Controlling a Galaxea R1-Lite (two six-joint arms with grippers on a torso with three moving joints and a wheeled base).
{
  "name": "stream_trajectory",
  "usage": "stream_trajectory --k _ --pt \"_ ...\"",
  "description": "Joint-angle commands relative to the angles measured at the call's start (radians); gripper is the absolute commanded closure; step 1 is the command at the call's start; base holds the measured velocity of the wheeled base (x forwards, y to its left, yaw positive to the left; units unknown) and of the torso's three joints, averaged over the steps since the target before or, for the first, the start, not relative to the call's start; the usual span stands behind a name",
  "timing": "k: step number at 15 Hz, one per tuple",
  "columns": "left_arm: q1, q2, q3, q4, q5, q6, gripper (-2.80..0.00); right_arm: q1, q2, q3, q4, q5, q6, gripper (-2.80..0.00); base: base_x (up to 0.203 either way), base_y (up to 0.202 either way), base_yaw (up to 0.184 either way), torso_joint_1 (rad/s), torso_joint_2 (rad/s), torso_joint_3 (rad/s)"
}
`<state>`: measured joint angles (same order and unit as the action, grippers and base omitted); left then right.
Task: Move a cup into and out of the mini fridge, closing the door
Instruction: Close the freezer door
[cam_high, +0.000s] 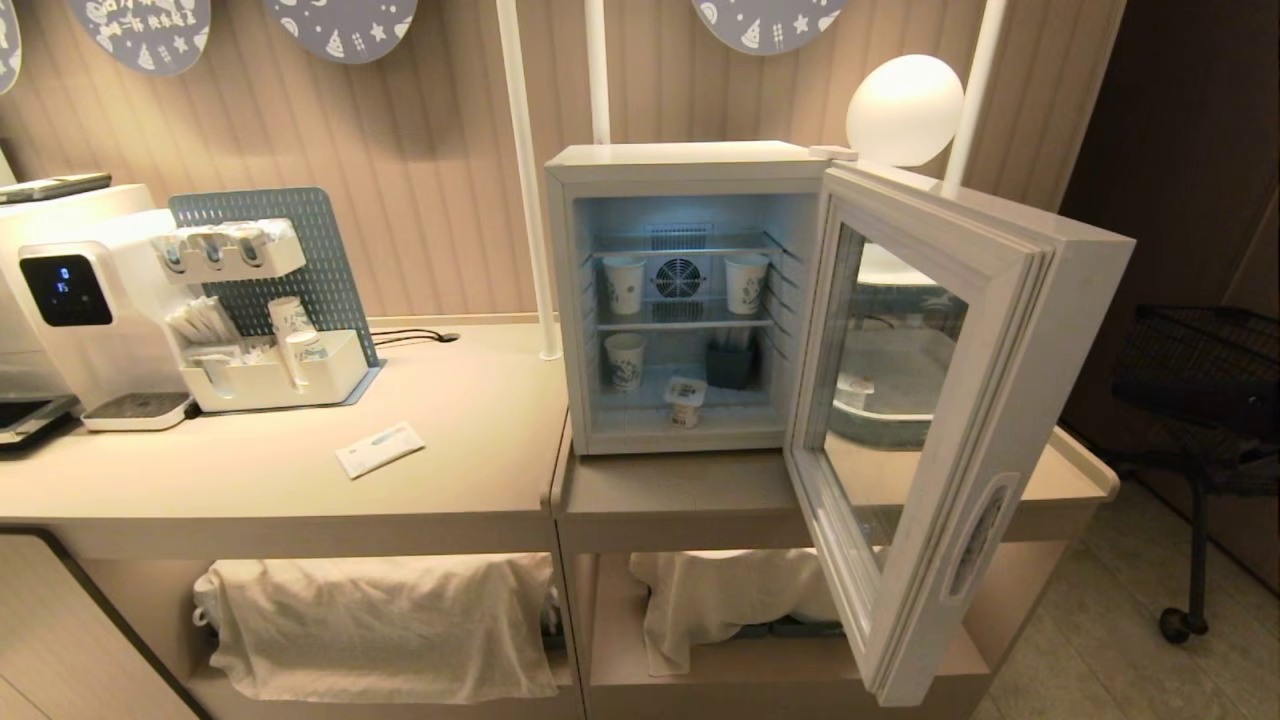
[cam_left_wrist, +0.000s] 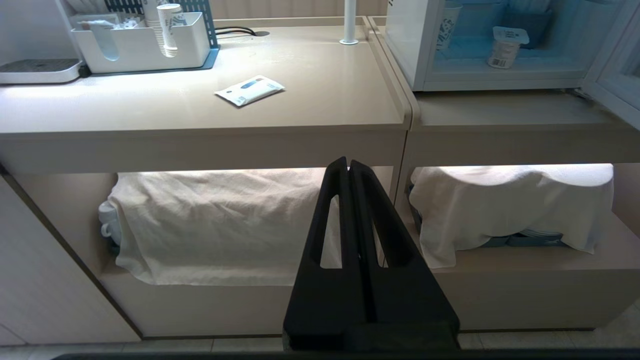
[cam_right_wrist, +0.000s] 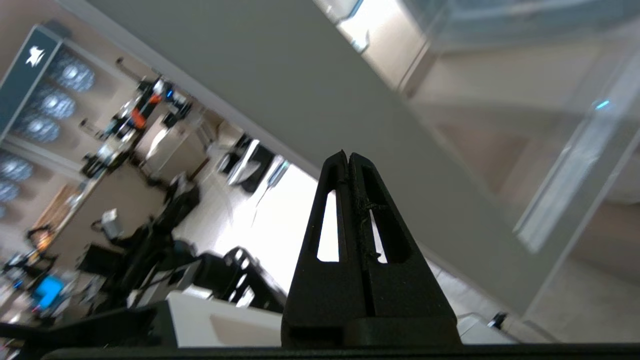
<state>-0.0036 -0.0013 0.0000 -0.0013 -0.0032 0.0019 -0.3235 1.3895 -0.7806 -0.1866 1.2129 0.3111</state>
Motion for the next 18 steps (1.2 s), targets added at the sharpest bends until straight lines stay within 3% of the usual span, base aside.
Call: stream_trajectory --k 1,4,8,11,13,16,18 --pt "0.001 0.000 0.000 0.000 0.000 0.000 0.00 0.046 0.023 0.020 -0.001 0.007 0.000 0.00 0.000 0.000 0.000 0.000 0.00 0.000" --pt "0.001 0.001 0.000 0.001 0.002 -0.003 0.00 0.111 0.031 0.029 -0.001 -0.003 0.003 0.00 0.000 0.000 0.000 0.000 0.00 0.000" --pt "0.001 0.001 0.000 0.001 0.002 -0.005 0.00 0.264 0.034 0.010 -0.001 -0.183 0.023 0.00 0.000 0.000 0.000 0.000 0.00 0.000" --pt "0.001 0.001 0.000 0.001 0.002 -0.005 0.00 0.407 0.050 -0.043 -0.040 -0.348 0.106 0.00 0.000 0.000 0.000 0.000 0.00 0.000" --pt "0.002 0.001 0.000 0.000 0.002 -0.007 0.00 0.508 0.091 -0.122 -0.073 -0.518 0.173 0.00 0.000 0.000 0.000 0.000 0.00 0.000" --pt "0.002 0.001 0.000 0.000 0.002 -0.007 0.00 0.614 0.200 -0.335 -0.031 -0.756 0.257 0.00 0.000 0.000 0.000 0.000 0.00 0.000" --pt "0.002 0.001 0.000 0.001 0.002 -0.007 0.00 0.663 0.293 -0.525 0.100 -0.879 0.276 0.00 0.000 0.000 0.000 0.000 0.00 0.000"
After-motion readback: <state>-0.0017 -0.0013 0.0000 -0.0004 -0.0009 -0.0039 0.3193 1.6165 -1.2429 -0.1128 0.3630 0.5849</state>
